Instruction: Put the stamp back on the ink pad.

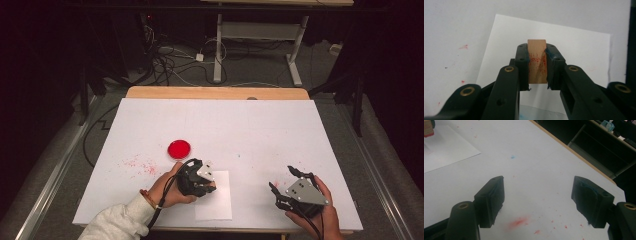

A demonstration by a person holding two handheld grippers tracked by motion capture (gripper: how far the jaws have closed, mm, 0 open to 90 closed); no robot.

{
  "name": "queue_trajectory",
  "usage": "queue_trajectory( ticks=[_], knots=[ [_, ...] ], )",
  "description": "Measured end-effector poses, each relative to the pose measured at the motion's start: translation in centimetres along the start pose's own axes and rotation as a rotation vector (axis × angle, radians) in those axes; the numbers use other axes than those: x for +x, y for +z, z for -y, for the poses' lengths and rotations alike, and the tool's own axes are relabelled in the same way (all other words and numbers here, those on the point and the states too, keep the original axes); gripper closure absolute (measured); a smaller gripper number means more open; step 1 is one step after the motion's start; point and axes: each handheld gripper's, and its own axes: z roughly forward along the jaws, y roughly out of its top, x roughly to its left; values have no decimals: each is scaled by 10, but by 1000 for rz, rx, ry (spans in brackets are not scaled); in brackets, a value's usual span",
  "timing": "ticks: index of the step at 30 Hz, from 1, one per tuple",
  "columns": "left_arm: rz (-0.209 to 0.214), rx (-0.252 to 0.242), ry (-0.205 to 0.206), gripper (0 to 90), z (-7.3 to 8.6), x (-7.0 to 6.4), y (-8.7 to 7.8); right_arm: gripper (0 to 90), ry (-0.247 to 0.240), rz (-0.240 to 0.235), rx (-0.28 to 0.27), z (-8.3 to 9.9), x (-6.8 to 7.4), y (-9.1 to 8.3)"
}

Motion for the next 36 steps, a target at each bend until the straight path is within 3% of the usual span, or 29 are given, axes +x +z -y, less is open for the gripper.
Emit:
queue_trajectory(
  ticks=[6, 10, 15, 36],
  knots=[
    [15, 45, 14, 736, 1, -1, 13, 270, -1, -1, 6, 1, 0, 1],
    [45, 24, -13, 737, 3, 4, 15, 269, 2, -1, 8, 1, 0, 1],
    [18, 44, 3, 737, 0, 0, 16, 269, -1, -2, 8, 0, 1, 1],
    [36, 30, -6, 737, 2, 3, 16, 271, -7, 7, 3, -1, 0, -1]
  ],
)
